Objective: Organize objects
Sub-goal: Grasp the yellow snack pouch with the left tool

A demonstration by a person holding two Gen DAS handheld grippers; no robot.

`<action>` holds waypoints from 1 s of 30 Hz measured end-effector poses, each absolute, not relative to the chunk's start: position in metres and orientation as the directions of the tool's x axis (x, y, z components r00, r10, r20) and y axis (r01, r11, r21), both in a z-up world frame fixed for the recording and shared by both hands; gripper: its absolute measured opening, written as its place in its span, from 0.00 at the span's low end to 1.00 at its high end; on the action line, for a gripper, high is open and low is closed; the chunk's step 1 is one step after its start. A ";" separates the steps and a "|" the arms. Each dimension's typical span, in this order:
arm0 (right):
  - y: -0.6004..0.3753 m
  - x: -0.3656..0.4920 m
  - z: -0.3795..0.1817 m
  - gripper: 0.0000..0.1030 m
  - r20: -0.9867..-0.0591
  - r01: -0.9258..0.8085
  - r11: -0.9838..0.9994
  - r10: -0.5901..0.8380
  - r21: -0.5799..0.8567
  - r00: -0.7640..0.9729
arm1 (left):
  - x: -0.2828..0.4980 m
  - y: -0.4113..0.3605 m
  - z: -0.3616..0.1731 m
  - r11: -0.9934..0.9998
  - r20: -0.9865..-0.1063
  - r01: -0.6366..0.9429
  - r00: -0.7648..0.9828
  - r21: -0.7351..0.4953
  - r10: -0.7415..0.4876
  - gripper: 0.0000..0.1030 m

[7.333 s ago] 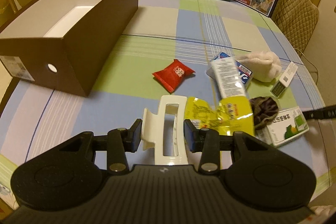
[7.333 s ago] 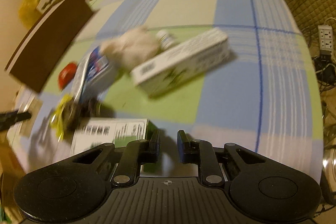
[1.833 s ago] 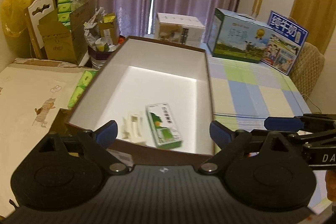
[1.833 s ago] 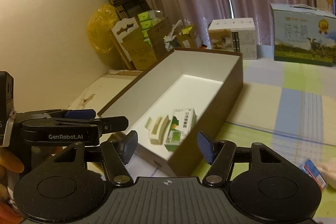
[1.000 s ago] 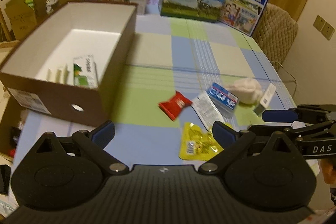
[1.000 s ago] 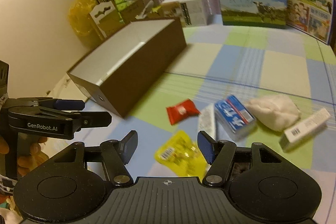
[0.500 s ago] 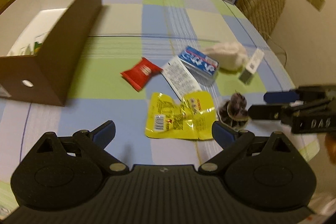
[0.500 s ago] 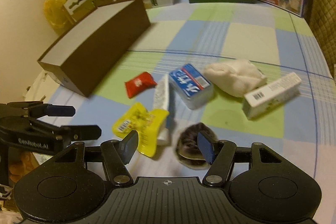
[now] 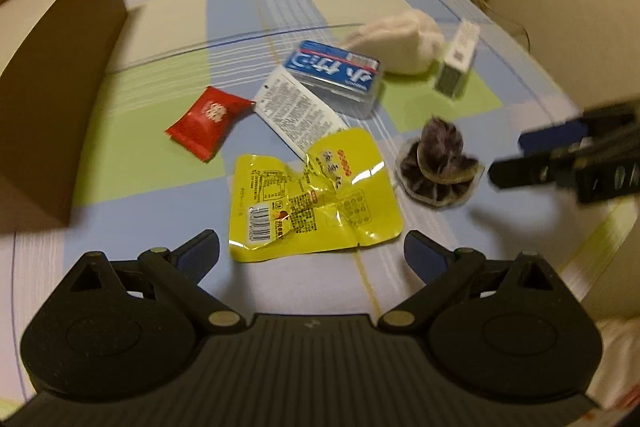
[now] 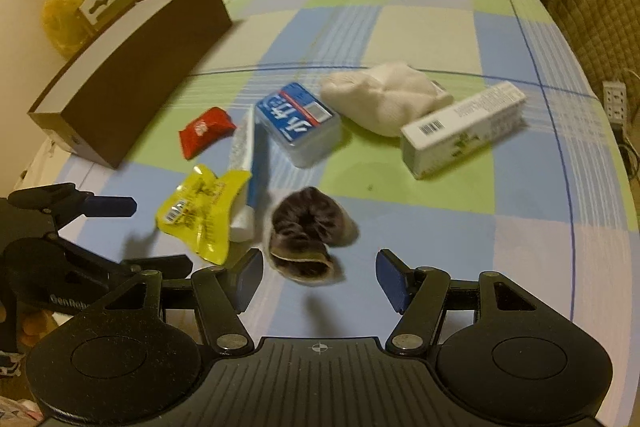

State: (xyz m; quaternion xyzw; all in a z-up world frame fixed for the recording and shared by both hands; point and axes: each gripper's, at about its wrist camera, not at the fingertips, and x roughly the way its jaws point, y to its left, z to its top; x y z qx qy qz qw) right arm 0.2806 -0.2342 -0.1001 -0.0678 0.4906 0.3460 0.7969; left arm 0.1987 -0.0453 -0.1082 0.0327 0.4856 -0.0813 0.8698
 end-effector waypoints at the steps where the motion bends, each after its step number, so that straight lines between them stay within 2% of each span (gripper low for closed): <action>1: -0.236 0.281 -0.101 0.58 -0.830 -0.610 0.757 0.482 0.234 0.280 | 0.199 -0.048 -0.111 0.981 -0.850 0.195 0.517 0.004 -0.100 0.95; 9: -0.248 0.283 -0.105 0.58 -0.839 -0.556 0.795 0.459 0.242 0.291 | 0.200 -0.061 -0.126 0.895 -0.807 0.382 0.589 0.232 -0.042 0.94; 16: -0.257 0.281 -0.106 0.58 -0.845 -0.500 0.829 0.439 0.250 0.306 | 0.203 -0.067 -0.135 0.748 -0.767 0.565 0.631 0.349 -0.119 0.94; 21: -0.263 0.279 -0.107 0.58 -0.850 -0.456 0.853 0.422 0.255 0.315 | 0.220 -0.059 -0.136 0.678 -0.791 0.674 0.569 0.293 -0.224 0.95; 26: -0.266 0.273 -0.107 0.58 -0.854 -0.414 0.873 0.406 0.257 0.325 | 0.239 -0.046 -0.136 0.656 -0.829 0.739 0.457 0.154 -0.321 0.88; 28: -0.268 0.271 -0.108 0.58 -0.857 -0.392 0.882 0.398 0.260 0.328 | 0.245 -0.039 -0.135 0.650 -0.840 0.756 0.400 0.077 -0.366 0.76; 29: -0.268 0.271 -0.108 0.58 -0.858 -0.382 0.886 0.396 0.262 0.329 | 0.246 -0.039 -0.135 0.642 -0.840 0.763 0.394 0.072 -0.374 0.74; 30: -0.269 0.270 -0.108 0.58 -0.858 -0.372 0.890 0.393 0.264 0.331 | 0.246 -0.039 -0.134 0.630 -0.841 0.775 0.377 0.058 -0.387 0.68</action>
